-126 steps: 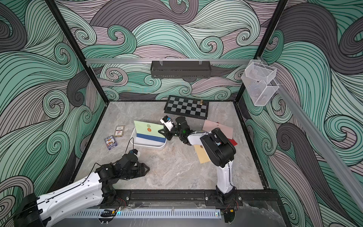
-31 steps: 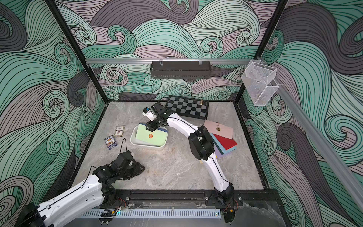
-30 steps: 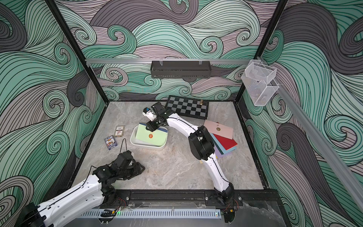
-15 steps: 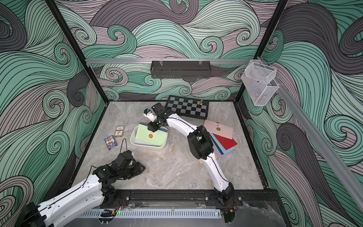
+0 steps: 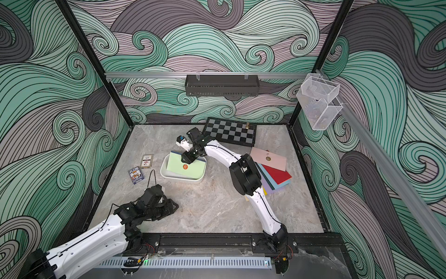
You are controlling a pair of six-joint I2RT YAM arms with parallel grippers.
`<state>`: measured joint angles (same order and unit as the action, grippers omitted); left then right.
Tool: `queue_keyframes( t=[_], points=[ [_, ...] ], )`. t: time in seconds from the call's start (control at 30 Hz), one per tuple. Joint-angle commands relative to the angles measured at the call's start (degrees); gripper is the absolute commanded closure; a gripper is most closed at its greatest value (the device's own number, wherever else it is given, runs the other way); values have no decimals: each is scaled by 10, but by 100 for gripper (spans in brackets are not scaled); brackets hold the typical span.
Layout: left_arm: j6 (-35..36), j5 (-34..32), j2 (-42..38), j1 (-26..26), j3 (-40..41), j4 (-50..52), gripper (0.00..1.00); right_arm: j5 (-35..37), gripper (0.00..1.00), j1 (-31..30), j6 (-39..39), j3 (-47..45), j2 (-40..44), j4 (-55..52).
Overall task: Put the sealed envelopes into the storage box
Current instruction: Place the envelope in the storage box.
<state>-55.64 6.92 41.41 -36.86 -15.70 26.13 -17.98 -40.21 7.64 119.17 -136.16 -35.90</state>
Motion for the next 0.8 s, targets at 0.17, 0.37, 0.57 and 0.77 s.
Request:
queue_keyframes(
  t=[0.17,0.37,0.57,0.77],
  points=[
    [9,5,0,5,3,0,47,-34,63,1,14,-4,26,-17],
    [9,5,1,5,3,0,46,-37,87,1,25,13,22,-31],
    [9,6,1,6,3,0,47,-30,100,-3,68,83,6,-103],
    [9,6,3,6,3,-2,46,4,100,-14,128,117,-6,-137]
  ],
)
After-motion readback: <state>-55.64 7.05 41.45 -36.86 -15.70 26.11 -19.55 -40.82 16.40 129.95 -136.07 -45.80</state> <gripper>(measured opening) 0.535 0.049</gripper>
